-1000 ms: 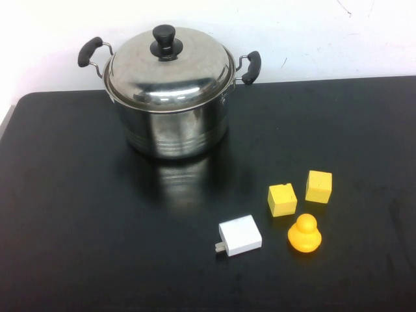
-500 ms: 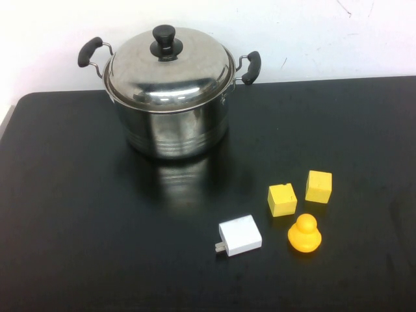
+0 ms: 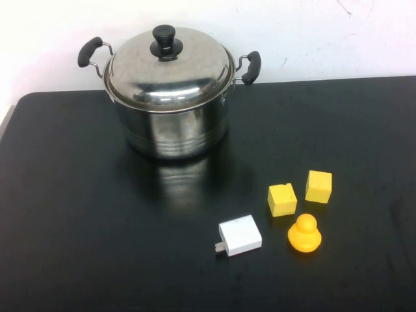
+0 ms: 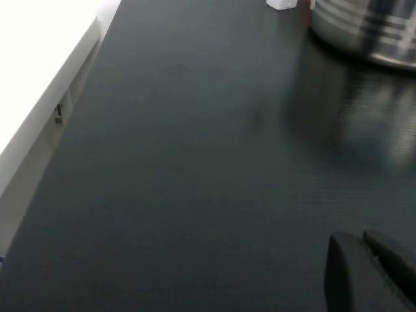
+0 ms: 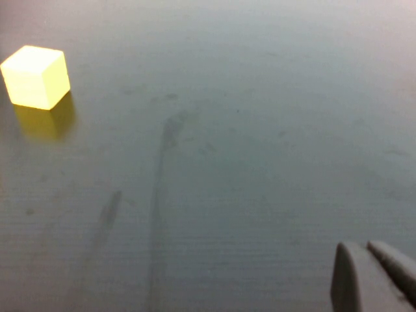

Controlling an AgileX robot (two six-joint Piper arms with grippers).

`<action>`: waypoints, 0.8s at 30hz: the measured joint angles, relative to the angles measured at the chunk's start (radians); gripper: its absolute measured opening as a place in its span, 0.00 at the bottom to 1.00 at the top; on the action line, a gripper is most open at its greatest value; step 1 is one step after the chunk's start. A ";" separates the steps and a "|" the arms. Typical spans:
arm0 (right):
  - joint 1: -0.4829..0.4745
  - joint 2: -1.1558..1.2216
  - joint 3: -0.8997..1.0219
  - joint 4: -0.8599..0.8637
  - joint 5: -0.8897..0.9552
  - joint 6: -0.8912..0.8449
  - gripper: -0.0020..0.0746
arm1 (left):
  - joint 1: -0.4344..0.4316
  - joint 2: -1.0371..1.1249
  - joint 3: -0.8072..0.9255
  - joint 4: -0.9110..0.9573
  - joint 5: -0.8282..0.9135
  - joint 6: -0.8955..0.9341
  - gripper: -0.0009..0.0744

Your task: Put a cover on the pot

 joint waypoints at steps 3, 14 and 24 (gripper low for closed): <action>0.000 0.000 0.000 0.000 0.000 0.000 0.02 | 0.000 0.000 0.000 -0.002 0.000 0.002 0.01; 0.000 0.000 0.000 0.000 0.000 0.000 0.02 | 0.000 0.000 0.000 -0.002 0.002 0.008 0.01; 0.000 0.000 0.000 0.000 0.000 0.000 0.02 | -0.040 0.000 0.000 -0.002 0.002 0.008 0.01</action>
